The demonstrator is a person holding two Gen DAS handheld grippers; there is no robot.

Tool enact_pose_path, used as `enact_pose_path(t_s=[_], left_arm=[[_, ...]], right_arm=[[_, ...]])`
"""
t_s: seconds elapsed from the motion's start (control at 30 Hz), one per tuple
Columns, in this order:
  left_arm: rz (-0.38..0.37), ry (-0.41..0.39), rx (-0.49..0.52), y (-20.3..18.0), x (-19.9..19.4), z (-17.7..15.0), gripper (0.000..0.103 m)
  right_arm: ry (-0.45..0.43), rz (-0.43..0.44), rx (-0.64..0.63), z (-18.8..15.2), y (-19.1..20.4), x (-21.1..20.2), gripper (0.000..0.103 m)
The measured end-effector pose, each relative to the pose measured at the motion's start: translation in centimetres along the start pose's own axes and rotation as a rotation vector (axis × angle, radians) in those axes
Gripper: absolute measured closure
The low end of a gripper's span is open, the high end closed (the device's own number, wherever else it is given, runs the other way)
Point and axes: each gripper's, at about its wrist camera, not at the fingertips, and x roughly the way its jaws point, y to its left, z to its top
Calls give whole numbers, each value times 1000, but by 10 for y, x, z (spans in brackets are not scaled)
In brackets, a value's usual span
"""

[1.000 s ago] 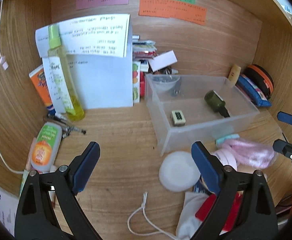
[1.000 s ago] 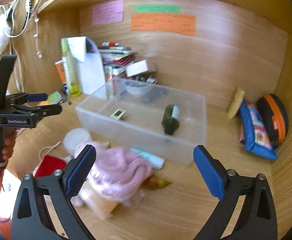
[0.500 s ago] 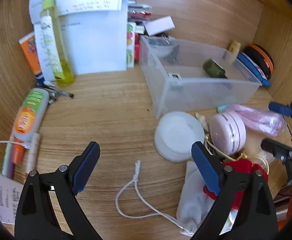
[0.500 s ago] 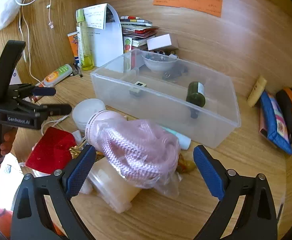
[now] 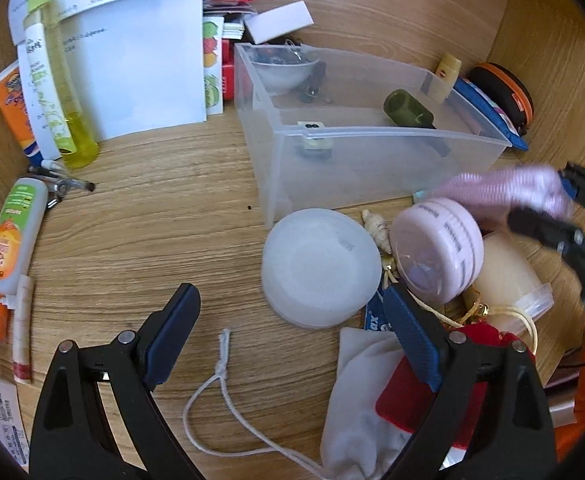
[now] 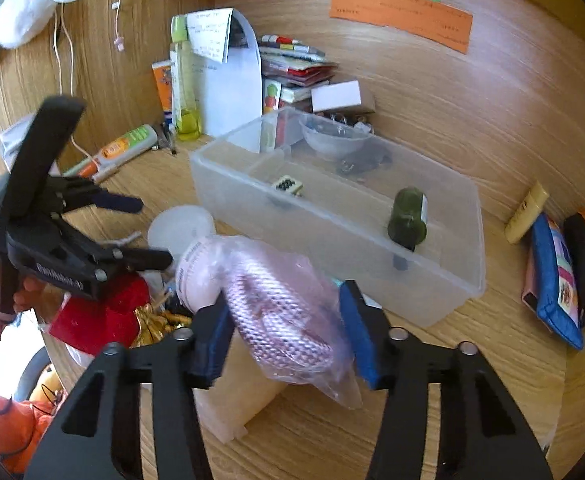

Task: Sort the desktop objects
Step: 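Grasp the bagged pink rope with the right gripper, then grasp the white round container with the left gripper while the right gripper lifts the pink rope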

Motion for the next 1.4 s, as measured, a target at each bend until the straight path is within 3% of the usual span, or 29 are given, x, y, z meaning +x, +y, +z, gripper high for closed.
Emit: enact_pose_path(t_s=[0.2,0.37,0.6,0.83,1.07,1.4], left_arm=[[-6,7,19,-1,7,6,9],[10,10,-1,-2,14,10,9],[43,-12,17,-7,17,15,10],[34,-21,36,-11,18,18,38],[51,-32,20,-11,15,16,38],[73,-112,-40,4,-18,10,38]], right_arm=[[-18,5,10,12,-10,2,68],[39,20,11,10,-10,23,68],[6,52,91,10,-25,23,81],[-56,35,96,18,-29,2,82],[-91,51,103,26,-30,-11,82],[-115,50,96,27,-31,-26,82]])
